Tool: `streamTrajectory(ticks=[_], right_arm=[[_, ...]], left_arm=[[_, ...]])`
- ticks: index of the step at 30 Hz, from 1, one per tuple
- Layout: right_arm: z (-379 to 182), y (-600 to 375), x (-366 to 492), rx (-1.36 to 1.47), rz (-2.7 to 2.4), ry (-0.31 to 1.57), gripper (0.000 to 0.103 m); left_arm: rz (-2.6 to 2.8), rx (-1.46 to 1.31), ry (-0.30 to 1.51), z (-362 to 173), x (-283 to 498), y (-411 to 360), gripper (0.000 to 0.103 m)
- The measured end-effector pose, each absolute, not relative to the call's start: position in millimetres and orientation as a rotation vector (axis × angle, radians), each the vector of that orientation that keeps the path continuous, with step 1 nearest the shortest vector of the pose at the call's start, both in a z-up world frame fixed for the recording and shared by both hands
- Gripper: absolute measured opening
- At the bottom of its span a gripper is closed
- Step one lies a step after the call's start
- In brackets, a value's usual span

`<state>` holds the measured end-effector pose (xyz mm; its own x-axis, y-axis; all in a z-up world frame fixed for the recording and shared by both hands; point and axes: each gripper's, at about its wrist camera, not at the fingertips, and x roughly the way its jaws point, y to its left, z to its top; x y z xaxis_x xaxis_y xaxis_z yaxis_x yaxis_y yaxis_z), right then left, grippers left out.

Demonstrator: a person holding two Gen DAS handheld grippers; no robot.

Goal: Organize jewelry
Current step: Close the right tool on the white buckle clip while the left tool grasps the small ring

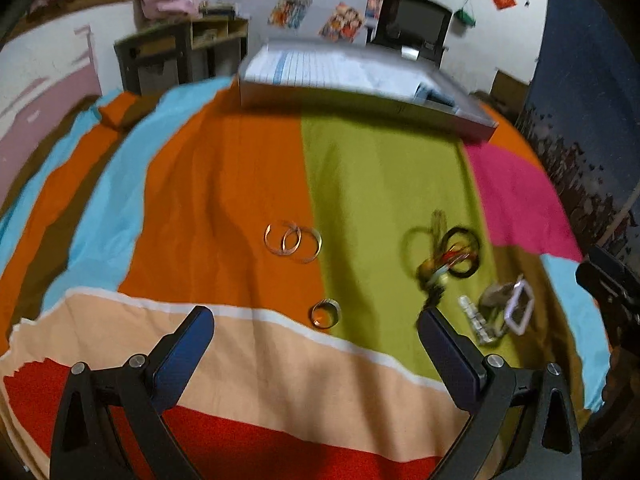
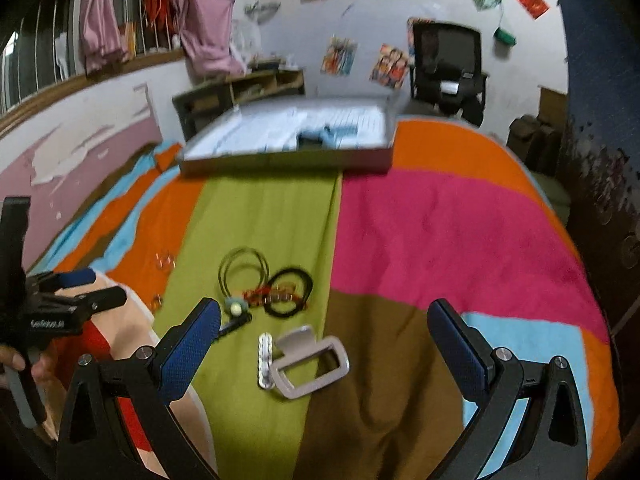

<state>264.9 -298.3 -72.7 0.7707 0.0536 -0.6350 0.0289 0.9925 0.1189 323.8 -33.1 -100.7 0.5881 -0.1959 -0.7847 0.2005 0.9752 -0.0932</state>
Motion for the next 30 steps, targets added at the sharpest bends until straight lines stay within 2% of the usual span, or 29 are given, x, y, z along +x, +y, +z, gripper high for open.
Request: streamTrajectory(ticks=[7,10,11,16,20,28,30], right_arm=[[-109,-297,283,0.172,0.029,0.801,0.099],[-119,-298,291,0.186,0.037,0.833,0.084],[-122,-297,294,0.192,0.04,0.844,0.08],[-135,-290,302,0.219,0.06,0.888,0.077],[-139,-284,303,0.207,0.069,0.903,0.074],[-143,-269,304,0.171,0.08,0.914,0.057],[-143,-269,304,0.166,0.084,0.914,0.057]], left_arm=[[-0.251,-0.014,0.992,-127,343,-33,0.075],[-0.271,0.005,1.01,-134,345,-38,0.061],[-0.277,0.009,1.015,-135,347,-38,0.059],[-0.296,0.015,1.017,-139,350,-41,0.051],[-0.278,0.017,1.039,-143,354,-42,0.047],[-0.297,0.041,1.038,-142,354,-47,0.026],[-0.311,0.047,1.039,-143,353,-47,0.022]])
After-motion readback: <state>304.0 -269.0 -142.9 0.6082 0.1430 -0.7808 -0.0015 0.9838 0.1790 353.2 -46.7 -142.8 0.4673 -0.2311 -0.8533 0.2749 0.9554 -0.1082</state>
